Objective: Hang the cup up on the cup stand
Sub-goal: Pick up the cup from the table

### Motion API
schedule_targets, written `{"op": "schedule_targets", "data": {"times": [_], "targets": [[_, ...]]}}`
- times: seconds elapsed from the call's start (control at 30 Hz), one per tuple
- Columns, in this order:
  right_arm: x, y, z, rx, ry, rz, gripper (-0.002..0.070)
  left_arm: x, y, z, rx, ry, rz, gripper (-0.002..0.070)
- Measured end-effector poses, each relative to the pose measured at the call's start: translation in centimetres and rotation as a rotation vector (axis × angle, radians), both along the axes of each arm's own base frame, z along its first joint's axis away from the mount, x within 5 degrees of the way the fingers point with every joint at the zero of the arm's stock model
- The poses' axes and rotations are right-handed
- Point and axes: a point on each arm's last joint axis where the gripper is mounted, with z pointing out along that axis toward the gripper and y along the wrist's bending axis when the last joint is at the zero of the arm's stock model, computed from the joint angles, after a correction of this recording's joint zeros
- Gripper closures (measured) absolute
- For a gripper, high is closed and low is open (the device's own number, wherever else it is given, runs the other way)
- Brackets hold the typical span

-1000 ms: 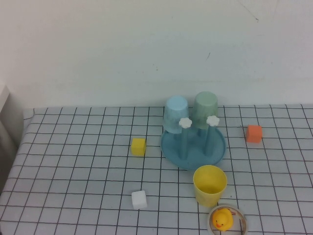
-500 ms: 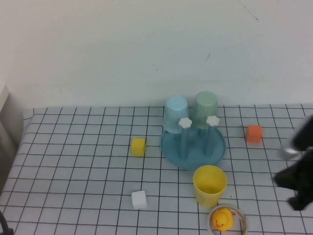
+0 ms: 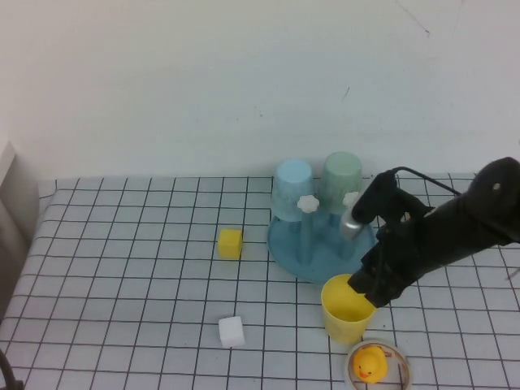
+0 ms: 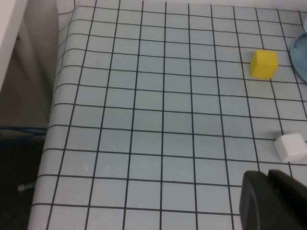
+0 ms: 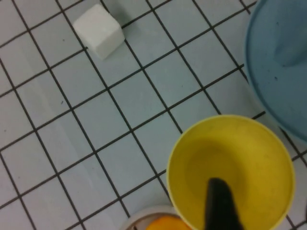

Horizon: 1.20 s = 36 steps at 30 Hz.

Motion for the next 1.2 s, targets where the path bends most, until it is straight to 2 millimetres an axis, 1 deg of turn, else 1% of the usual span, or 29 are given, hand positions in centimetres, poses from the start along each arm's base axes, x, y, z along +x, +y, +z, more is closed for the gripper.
{"op": "schedule_targets", "data": {"times": [0.03,0.07,0.13,0.27,0.37,0.5,0.6,0.67,0.77,0.83,0.93,1.0,1.1,1.2], "targets": [[0.4,0.2,-0.4,-0.003,0.010,0.005,0.0303,0.0,0.0,0.0,0.000,0.000,0.000,0.0676],[0.7,0.3,-0.6,-0.005,0.014,0.005,0.0272,0.0,0.0,0.0,0.000,0.000,0.000,0.0676],[1.4,0.5,-1.4,-0.020,0.022,0.011,0.0230,0.0,0.0,0.0,0.000,0.000,0.000,0.0676],[2.3,0.6,-3.3,-0.058,0.027,0.018,0.0216,0.0,0.0,0.0,0.006,0.002,-0.004,0.0676],[2.6,0.5,-4.5,-0.081,0.029,0.018,0.0235,0.0,0.0,-0.1,0.008,0.004,-0.006,0.0676],[2.6,0.4,-5.7,-0.114,0.040,0.035,0.0297,0.0,-0.1,-0.2,-0.006,0.006,-0.007,0.0676],[2.6,0.3,-6.4,-0.129,0.048,0.045,0.0378,0.0,-0.1,-0.3,-0.012,0.011,-0.007,0.0676],[2.6,0.3,-6.7,-0.141,0.054,0.054,0.0458,0.0,-0.1,-0.3,-0.014,0.009,-0.006,0.0676],[2.6,0.2,-6.8,-0.147,0.053,0.060,0.0598,0.0,-0.1,-0.2,-0.015,0.000,-0.006,0.0678],[2.6,0.2,-6.8,-0.147,0.053,0.059,0.0641,0.1,-0.1,-0.1,-0.012,-0.013,-0.006,0.0677],[2.6,0.2,-5.9,-0.141,0.030,0.061,0.0659,0.2,-0.1,0.2,-0.004,-0.049,-0.004,0.0677],[2.7,0.3,-4.5,-0.131,-0.003,0.060,0.0660,0.4,0.0,0.4,-0.004,-0.078,0.001,0.0677],[2.6,0.4,-1.2,-0.073,-0.066,0.027,0.0660,0.6,0.1,0.8,-0.005,-0.131,0.009,0.0677],[2.2,0.6,3.5,0.037,-0.152,-0.024,0.0660,0.9,0.2,1.5,-0.012,-0.215,0.027,0.0677]]}}
